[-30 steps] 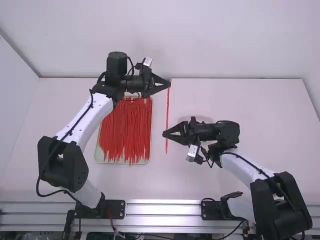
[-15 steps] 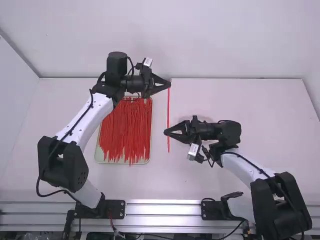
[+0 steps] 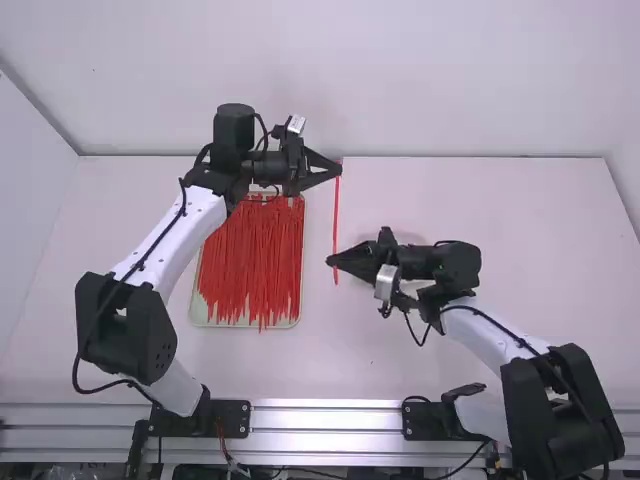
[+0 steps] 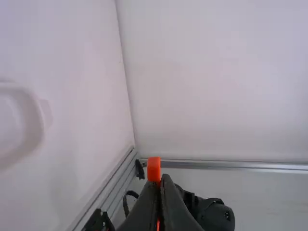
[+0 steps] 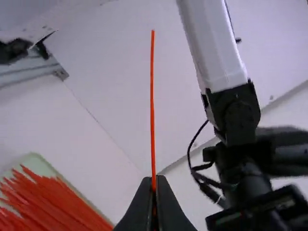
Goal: Fasten the cable tie
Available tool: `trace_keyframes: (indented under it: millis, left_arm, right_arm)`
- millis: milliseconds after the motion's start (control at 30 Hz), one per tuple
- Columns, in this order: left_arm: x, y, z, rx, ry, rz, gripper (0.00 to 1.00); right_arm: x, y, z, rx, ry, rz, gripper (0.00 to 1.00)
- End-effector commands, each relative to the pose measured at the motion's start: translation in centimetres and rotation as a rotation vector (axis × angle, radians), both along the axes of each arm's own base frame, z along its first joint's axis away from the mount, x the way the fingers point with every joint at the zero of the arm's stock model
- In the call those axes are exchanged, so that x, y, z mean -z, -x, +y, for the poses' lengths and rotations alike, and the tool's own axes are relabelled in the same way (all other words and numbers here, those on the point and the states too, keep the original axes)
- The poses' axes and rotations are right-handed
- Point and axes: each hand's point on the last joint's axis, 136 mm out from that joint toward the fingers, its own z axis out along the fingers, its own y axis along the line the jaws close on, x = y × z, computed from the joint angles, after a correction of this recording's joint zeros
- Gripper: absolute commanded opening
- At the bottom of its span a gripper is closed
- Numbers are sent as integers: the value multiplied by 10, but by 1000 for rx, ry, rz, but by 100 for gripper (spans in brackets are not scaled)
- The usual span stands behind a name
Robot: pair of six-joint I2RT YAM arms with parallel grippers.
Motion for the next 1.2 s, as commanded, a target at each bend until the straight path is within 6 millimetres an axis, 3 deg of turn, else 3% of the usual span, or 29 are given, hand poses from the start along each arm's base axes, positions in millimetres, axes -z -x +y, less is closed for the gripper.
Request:
trace_keyframes:
  millis: [0, 67, 400, 533, 700, 833, 967, 1067, 1167]
  left_arm:
    - [-2, 1, -3, 21, 1, -26, 2]
    - [-2, 1, -3, 22, 0, -31, 2]
    - [-2, 1, -3, 22, 0, -36, 2]
    - [-2, 1, -3, 22, -1, -38, 2]
    - [-2, 1, -3, 31, -8, -81, 2]
    - [-5, -2, -3, 29, -14, -152, 2]
    - [-13, -5, -4, 41, -19, -293, 2]
    - [-24, -7, -5, 55, -24, -469, 2]
    - [-34, -9, -5, 64, -34, -644, 2]
  right_arm:
    - [-2, -10, -2, 30, -15, 229, 0]
    - [-6, -18, -2, 64, -43, 301, 0]
    - [13, -2, 5, -14, 35, 152, 0]
    - [18, 0, 7, -24, 49, 192, 0]
    - [7, -13, 6, 31, 1, 353, 0]
    - [-9, -12, 4, 21, -50, 426, 0]
    - [-30, -17, -1, 30, -143, 563, 0]
    - [-48, -32, -9, 43, -271, 792, 0]
    - [-52, -35, -11, 11, -305, 935, 0]
